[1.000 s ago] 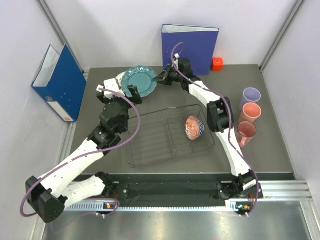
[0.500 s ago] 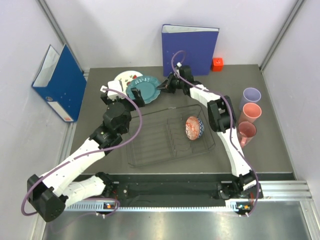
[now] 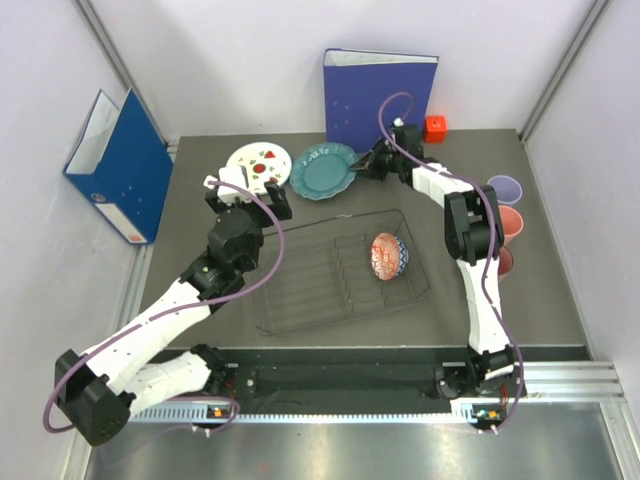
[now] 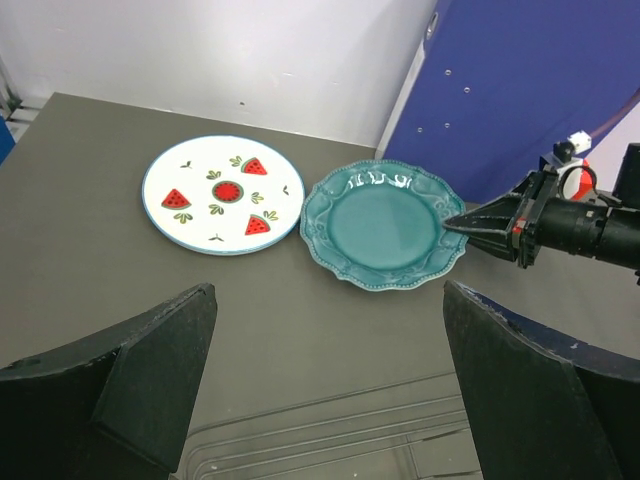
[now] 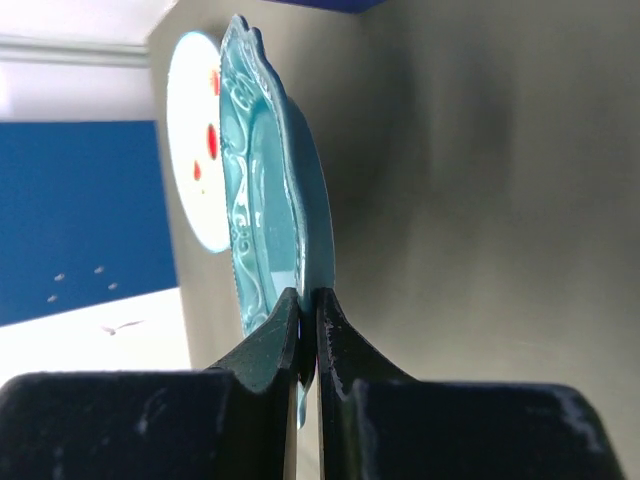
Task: Unload the mixed dishes from the dish rack
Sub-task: Place the plate at the center of the board.
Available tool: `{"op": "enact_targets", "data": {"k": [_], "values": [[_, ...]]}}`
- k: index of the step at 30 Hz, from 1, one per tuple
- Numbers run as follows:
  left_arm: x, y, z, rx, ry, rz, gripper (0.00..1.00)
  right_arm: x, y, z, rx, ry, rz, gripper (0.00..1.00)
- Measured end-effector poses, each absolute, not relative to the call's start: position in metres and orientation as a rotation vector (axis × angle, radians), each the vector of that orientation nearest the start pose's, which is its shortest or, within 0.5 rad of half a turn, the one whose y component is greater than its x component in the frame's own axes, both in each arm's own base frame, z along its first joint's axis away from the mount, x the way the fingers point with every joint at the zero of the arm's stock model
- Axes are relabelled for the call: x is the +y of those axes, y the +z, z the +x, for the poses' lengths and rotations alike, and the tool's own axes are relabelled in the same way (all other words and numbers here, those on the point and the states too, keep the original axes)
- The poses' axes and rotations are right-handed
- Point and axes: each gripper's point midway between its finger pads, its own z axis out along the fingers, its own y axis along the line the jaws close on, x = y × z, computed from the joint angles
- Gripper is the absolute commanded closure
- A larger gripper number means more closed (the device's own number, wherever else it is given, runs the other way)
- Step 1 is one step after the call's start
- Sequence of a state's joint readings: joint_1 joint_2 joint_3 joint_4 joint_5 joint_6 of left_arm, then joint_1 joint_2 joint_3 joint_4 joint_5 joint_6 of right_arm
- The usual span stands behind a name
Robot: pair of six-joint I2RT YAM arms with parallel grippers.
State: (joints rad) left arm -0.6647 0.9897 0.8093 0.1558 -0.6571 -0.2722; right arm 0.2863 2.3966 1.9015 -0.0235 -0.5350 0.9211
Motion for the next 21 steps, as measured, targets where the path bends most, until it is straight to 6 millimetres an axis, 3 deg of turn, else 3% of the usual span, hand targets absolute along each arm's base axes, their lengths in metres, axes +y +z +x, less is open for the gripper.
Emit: {"op": "enact_targets", "data": {"k": [4, 9, 11, 12, 15, 21], "values": [[-0.136, 0.305, 0.331, 1.579, -0.217, -0.198, 0.01, 0.282, 0.087, 0.564, 2.293, 1.201, 0.399, 1.00], [-0.136, 0.306, 0.329, 1.574, -0.234, -0.203, 0.01, 0.283, 0.084, 0.560, 2.324, 1.182, 0.401, 1.00], [-0.136, 0.305, 0.329, 1.579, -0.234, -0.203, 0.01, 0.282, 0.085, 0.560, 2.332, 1.173, 0.401, 0.89], [-0.137, 0.304, 0.329, 1.582, -0.235, -0.201, 0.01, 0.282, 0.086, 0.560, 2.337, 1.165, 0.399, 0.76], [-0.137, 0.300, 0.328, 1.599, -0.235, -0.195, 0.01, 0.280, 0.088, 0.560, 2.346, 1.159, 0.401, 0.53], [-0.141, 0.285, 0.327, 1.654, -0.228, -0.173, 0.01, 0.274, 0.084, 0.560, 2.359, 1.141, 0.407, 0.32]]}}
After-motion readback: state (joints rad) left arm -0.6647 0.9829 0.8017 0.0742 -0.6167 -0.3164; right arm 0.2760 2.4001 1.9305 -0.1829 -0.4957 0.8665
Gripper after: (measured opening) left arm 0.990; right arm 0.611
